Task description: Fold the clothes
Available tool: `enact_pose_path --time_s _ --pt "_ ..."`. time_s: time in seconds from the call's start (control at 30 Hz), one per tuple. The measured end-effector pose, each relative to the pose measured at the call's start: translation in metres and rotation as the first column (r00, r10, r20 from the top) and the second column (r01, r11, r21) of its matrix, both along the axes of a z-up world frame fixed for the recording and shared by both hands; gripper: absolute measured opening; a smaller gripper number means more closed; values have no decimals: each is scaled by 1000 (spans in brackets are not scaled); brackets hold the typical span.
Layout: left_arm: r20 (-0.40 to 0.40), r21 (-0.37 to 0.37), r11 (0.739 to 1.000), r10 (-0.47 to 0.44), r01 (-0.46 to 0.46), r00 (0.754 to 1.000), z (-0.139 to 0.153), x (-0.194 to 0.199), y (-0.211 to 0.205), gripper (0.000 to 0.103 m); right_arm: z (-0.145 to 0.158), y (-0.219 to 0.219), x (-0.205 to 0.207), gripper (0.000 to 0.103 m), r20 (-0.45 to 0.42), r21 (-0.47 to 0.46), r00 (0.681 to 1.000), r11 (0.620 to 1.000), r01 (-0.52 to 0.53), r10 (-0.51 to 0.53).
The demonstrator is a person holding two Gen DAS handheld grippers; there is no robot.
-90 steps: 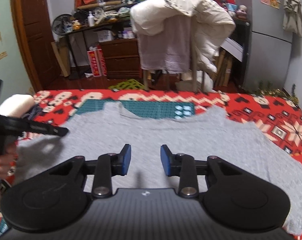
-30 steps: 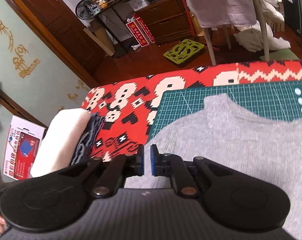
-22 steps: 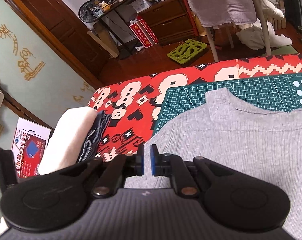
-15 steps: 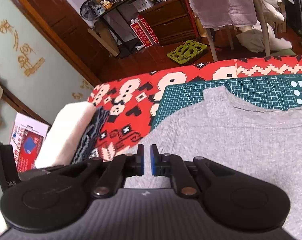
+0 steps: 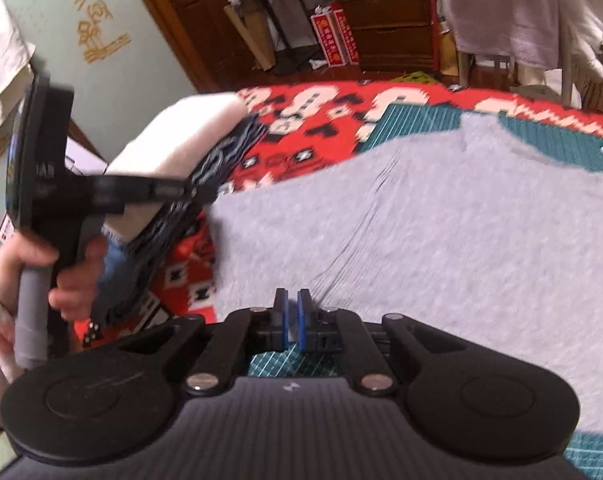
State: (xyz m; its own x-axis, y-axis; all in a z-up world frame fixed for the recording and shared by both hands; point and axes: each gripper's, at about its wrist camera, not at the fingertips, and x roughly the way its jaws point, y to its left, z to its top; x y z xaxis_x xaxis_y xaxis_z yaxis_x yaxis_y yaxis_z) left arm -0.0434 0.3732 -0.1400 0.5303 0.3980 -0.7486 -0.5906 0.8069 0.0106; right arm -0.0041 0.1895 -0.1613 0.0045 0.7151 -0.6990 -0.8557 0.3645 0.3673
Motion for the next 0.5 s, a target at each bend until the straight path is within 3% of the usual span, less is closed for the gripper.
enact_pose_path --time_s 0.33,0.5 --pt "2 -7 1000 -9 9 1000 -2 0 1 3 -11 10 -14 4 38 -19 999 1000 -1 2" --pt "-3 -20 1000 -13 13 1000 -1 -4 -1 5 -4 -5 -12 4 13 6 999 999 35 -35"
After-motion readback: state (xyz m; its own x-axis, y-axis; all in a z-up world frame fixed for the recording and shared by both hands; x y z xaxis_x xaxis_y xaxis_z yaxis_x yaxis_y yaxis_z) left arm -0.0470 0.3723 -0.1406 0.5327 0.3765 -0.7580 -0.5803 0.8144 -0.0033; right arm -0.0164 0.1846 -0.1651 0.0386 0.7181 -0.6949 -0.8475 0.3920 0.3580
